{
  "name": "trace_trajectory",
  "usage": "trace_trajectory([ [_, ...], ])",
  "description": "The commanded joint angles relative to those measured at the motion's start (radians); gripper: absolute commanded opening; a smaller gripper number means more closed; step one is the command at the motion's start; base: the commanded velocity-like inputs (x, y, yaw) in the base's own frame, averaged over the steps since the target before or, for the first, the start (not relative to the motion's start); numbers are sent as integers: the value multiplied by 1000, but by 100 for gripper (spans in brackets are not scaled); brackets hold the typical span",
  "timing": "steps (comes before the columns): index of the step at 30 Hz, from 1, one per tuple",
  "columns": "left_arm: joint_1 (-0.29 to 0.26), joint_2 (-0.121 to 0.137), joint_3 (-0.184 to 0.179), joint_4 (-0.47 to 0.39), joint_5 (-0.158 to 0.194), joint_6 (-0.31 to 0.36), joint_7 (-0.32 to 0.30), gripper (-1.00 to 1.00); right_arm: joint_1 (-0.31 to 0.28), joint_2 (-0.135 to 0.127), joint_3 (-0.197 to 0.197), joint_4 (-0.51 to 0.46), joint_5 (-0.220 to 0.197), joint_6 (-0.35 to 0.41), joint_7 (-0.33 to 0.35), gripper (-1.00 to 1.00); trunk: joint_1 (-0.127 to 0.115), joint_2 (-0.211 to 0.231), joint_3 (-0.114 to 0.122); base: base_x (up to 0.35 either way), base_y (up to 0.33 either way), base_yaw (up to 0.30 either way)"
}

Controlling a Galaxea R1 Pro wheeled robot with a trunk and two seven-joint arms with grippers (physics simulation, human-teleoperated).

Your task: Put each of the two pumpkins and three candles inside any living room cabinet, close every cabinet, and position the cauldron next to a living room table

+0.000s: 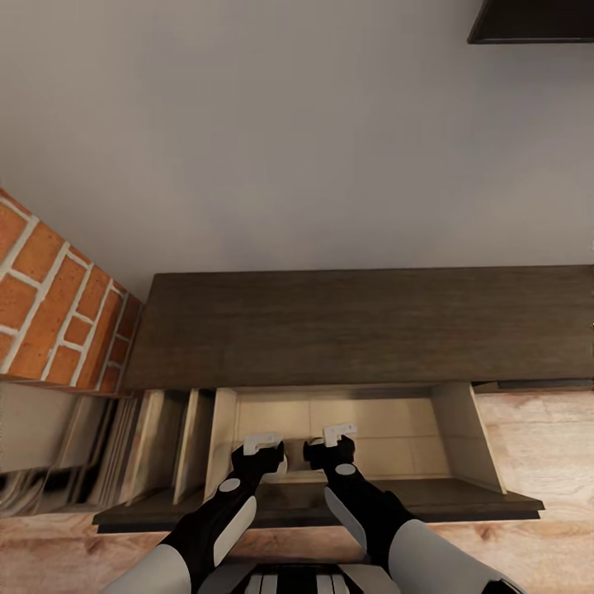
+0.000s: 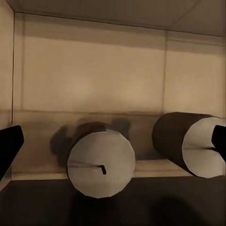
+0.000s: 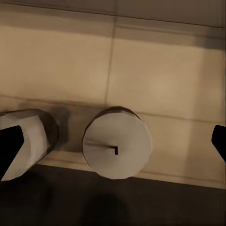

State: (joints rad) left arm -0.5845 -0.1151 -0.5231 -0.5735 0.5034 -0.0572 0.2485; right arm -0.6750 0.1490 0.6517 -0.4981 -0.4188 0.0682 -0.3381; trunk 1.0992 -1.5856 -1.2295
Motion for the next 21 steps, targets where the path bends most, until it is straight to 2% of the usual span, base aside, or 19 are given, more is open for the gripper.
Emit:
trace_trajectory([
  [1,0,0,0,0,1,0,0,100,0,-2,0,-3,0,8,0,100,-4,7,3,0,0,0],
  [14,0,0,1,0,1,0,0,100,0,-6,-3,-26,-2,73,-1,100,-54,98,44,0,0,0],
  [21,0,0,2,0,1,0,0,100,0,-6,-3,-27,-2,79,-1,100,-81,147,66,0,0,0],
])
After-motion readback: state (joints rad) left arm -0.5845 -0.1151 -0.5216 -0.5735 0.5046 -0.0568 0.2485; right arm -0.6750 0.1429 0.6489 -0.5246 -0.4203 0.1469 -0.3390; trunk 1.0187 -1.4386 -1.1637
